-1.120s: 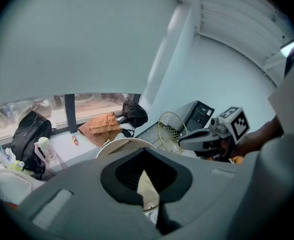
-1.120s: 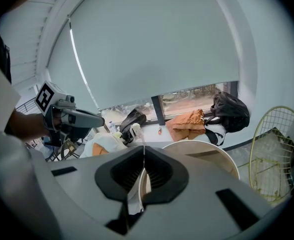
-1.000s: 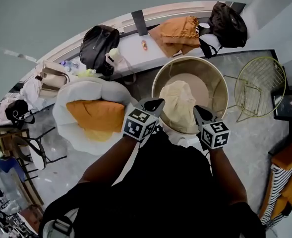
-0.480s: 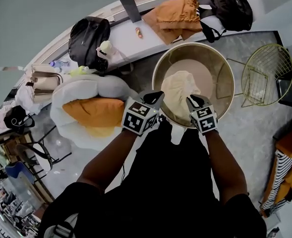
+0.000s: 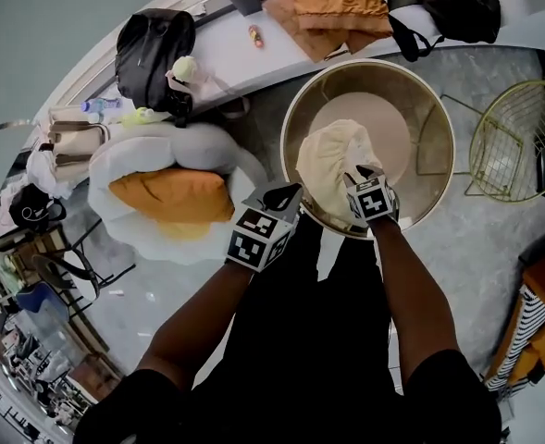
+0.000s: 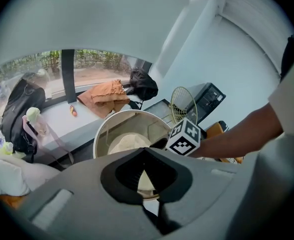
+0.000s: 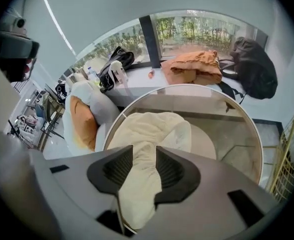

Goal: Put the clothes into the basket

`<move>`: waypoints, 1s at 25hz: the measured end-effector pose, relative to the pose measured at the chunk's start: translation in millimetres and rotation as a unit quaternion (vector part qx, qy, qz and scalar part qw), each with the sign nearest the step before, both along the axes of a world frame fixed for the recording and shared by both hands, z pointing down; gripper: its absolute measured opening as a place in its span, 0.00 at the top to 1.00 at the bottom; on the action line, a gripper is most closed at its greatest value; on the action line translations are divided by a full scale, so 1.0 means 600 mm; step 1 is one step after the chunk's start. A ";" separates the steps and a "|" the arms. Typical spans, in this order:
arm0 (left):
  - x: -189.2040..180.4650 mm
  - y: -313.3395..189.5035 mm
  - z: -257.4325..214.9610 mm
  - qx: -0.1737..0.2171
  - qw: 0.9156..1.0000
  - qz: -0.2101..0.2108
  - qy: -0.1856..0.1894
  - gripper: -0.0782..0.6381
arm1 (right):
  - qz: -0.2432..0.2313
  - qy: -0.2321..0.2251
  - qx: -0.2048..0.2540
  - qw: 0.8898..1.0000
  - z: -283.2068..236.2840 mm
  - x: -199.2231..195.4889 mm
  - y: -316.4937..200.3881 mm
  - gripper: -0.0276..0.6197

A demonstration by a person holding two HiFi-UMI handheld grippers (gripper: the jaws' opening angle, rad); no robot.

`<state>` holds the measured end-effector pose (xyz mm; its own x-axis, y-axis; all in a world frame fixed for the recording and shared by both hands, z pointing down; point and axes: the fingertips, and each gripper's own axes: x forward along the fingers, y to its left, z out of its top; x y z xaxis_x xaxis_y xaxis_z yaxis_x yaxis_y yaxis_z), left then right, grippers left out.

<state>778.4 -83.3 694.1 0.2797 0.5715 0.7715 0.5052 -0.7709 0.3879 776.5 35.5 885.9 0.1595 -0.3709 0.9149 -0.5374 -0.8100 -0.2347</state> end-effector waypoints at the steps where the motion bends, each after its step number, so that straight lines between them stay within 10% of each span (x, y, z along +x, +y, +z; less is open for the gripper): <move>1: -0.004 0.006 0.008 0.001 1.000 0.002 -0.003 0.89 | -0.001 -0.011 -0.003 1.000 0.018 -0.003 0.002 0.72; 14: -0.055 0.018 0.076 0.012 0.999 -0.005 -0.046 0.89 | -0.080 -0.035 -0.069 0.994 0.132 -0.024 -0.001 0.70; 25: -0.044 0.041 0.090 0.001 0.999 -0.015 -0.052 0.89 | 0.035 0.023 -0.010 0.999 0.083 0.024 0.043 0.91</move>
<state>751.9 -58.9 748.1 0.2160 0.5622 0.7983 0.4384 -0.7864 0.4352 790.9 61.0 935.4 0.2271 -0.3398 0.9127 -0.4890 -0.8502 -0.1948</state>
